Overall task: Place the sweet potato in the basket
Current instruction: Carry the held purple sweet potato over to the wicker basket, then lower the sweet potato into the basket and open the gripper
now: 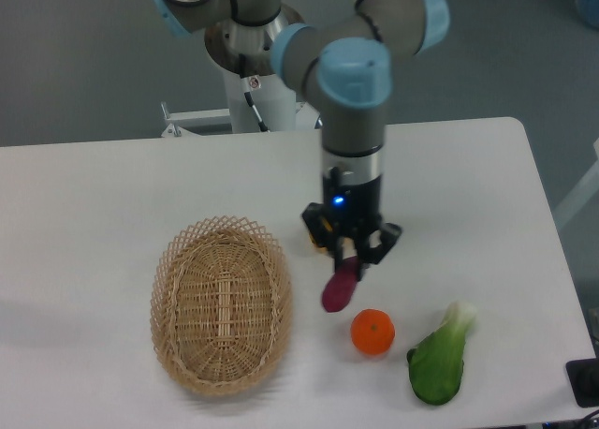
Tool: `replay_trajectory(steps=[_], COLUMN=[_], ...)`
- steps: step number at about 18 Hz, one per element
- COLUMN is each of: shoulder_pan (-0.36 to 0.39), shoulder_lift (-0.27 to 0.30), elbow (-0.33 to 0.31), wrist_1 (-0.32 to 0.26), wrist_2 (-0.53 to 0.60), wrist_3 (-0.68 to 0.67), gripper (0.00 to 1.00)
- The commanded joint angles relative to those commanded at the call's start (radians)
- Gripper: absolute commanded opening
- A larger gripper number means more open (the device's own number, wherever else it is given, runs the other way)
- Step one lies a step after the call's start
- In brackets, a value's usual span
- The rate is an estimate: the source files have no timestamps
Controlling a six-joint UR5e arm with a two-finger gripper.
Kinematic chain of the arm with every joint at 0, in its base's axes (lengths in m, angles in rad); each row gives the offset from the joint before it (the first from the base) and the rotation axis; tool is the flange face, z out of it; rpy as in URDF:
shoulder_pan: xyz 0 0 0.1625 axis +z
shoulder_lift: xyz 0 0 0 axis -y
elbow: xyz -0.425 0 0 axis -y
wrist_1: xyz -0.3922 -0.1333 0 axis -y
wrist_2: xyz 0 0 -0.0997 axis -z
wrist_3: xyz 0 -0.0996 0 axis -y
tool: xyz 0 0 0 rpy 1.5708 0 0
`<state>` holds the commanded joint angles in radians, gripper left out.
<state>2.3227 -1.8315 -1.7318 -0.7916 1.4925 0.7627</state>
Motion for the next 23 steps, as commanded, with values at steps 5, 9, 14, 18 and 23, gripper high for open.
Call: replay_trajectory(steps=[5,9,14,18,23], shoulder_pan=[-0.104,-0.167,-0.181,-0.195,-0.203], shoulder_lift=[-0.046,-0.087,-0.106,-0.14,-0.164], elbow=[-0.015,-0.018,-0.045,-0.043,-0.043], wrist_1=[0.003,0.008,0.008,0.009,0.009], wrist_2=[0.029,0.092,0.095,0.098,0.11], wrist_3=[-0.036,-0.026,-0.023,-0.025,-0.008], gripper=[0.23,0.23,0.23,0.23,0.24])
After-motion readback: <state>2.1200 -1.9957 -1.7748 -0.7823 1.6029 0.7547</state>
